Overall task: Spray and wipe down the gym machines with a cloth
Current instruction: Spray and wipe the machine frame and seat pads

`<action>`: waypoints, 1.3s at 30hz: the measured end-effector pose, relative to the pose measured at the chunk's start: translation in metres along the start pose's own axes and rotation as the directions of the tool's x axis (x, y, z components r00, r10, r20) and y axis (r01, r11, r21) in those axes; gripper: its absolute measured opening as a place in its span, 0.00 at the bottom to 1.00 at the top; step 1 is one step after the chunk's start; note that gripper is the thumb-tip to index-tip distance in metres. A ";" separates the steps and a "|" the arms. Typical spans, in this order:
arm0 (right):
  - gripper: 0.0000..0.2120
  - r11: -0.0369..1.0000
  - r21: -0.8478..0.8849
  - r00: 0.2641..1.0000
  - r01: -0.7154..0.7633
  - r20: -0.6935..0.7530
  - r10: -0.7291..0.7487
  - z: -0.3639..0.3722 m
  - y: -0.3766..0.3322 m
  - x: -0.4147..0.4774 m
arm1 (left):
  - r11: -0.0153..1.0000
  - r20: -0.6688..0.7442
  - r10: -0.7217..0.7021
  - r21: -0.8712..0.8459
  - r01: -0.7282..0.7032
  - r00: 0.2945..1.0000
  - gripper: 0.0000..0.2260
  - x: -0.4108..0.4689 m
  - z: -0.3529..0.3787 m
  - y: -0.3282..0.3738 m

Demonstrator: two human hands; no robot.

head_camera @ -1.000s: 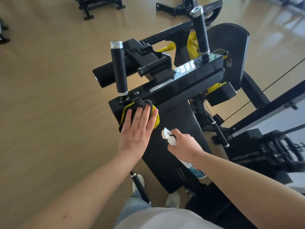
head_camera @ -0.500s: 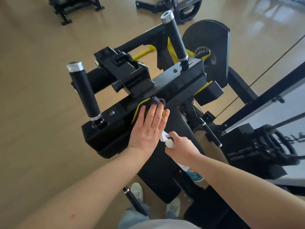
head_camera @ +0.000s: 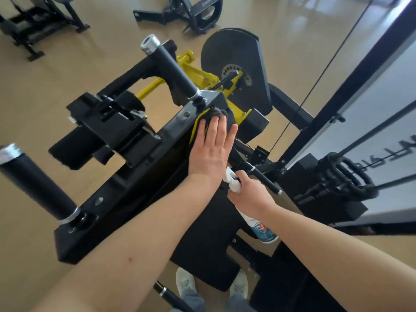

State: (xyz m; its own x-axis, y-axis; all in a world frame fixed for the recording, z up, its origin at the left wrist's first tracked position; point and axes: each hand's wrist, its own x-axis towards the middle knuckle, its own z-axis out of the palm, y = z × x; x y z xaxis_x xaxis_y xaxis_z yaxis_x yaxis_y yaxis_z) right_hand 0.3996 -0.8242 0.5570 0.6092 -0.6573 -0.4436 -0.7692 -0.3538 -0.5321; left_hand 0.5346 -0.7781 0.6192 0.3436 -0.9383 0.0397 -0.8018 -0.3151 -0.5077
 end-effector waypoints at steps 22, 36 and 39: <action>0.24 0.995 0.033 0.990 -0.090 -0.110 0.093 -0.021 0.030 -0.033 | 0.962 0.028 0.262 0.068 -0.264 0.965 0.14 0.043 -0.017 0.009; 0.25 1.000 0.014 0.997 0.001 -0.071 0.000 0.002 0.012 -0.070 | 0.941 0.202 0.160 0.265 -0.211 0.966 0.19 -0.086 0.017 -0.001; 0.26 1.000 0.006 0.998 0.005 -0.066 -0.004 0.009 0.009 -0.077 | 0.962 0.209 0.099 0.229 -0.147 0.973 0.15 -0.107 0.016 -0.001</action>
State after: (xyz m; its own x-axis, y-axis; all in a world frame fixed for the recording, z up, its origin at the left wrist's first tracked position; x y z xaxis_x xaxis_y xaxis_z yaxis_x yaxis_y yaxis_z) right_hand 0.3481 -0.7707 0.5796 0.5984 -0.6982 -0.3929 -0.7651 -0.3526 -0.5387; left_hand 0.5064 -0.6752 0.6012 0.3574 -0.9141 -0.1914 -0.7100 -0.1327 -0.6916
